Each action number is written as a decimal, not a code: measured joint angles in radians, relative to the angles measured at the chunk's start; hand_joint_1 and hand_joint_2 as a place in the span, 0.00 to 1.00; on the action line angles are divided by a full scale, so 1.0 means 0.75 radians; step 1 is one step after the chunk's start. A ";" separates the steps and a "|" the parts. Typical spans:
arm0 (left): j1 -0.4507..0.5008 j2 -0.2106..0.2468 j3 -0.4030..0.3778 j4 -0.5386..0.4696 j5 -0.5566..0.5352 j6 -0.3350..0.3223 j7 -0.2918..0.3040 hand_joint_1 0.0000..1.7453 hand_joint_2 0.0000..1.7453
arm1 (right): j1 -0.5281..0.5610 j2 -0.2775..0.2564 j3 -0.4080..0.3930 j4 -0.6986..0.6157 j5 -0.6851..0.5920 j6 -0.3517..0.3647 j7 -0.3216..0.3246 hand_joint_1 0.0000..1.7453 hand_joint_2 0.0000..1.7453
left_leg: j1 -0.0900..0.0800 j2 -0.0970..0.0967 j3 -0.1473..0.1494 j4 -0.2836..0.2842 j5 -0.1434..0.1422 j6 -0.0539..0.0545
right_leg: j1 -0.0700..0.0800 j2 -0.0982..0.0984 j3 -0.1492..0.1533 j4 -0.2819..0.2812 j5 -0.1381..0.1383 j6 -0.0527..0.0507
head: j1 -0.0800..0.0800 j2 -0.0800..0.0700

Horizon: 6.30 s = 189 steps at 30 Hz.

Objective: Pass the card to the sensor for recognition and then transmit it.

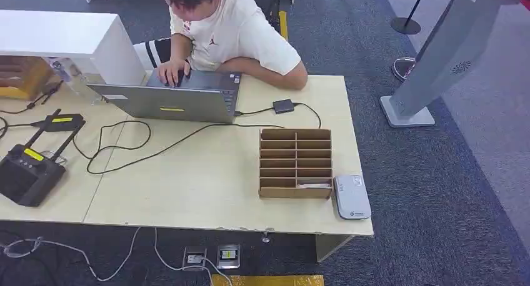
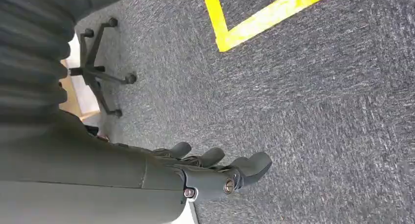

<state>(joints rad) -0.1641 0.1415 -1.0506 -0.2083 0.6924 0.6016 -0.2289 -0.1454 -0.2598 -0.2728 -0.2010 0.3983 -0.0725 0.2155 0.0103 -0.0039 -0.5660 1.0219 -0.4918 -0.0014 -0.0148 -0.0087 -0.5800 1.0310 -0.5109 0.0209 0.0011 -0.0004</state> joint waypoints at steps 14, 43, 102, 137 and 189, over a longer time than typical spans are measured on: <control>-0.001 0.000 -0.009 0.000 0.001 -0.002 0.000 0.00 0.00 | 0.000 0.000 0.018 0.000 0.001 0.003 0.000 0.00 1.00 | 0.000 0.000 0.000 0.000 0.000 0.000 | 0.000 0.000 0.000 0.000 0.000 0.000 | 0.001 0.000; -0.004 0.000 -0.009 0.000 0.013 -0.003 0.000 0.00 0.00 | 0.000 0.000 0.020 0.000 0.016 0.003 -0.004 0.00 1.00 | 0.000 0.000 0.000 0.000 0.000 0.000 | 0.000 0.000 0.000 0.000 0.000 0.000 | 0.001 0.000; -0.007 0.000 -0.009 0.000 0.013 -0.003 0.000 0.00 0.00 | 0.000 -0.001 0.021 0.000 0.020 0.005 -0.013 0.00 1.00 | 0.000 0.000 0.000 0.000 0.000 0.000 | 0.000 0.001 0.000 0.000 0.000 0.000 | 0.001 0.000; -0.007 -0.001 -0.009 0.000 0.009 -0.004 0.000 0.00 0.00 | 0.000 0.004 0.022 0.000 0.018 0.008 -0.004 0.00 1.00 | 0.000 0.000 0.000 0.000 0.000 0.000 | 0.000 0.001 0.000 0.000 0.000 0.000 | 0.000 0.000; -0.009 -0.001 -0.031 0.000 0.003 -0.005 -0.001 0.00 0.00 | 0.000 0.011 0.065 0.000 0.016 -0.002 -0.017 0.00 1.00 | 0.000 0.001 0.000 0.000 0.000 0.000 | 0.000 0.001 0.000 0.000 0.000 0.000 | 0.001 0.000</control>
<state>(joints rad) -0.1706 0.1411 -1.0735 -0.2083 0.6943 0.5978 -0.2293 -0.1454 -0.2518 -0.2243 -0.2010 0.4101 -0.0736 0.2029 0.0103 -0.0035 -0.5657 1.0219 -0.4918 -0.0014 -0.0148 -0.0081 -0.5799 1.0310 -0.5109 0.0209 0.0015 -0.0004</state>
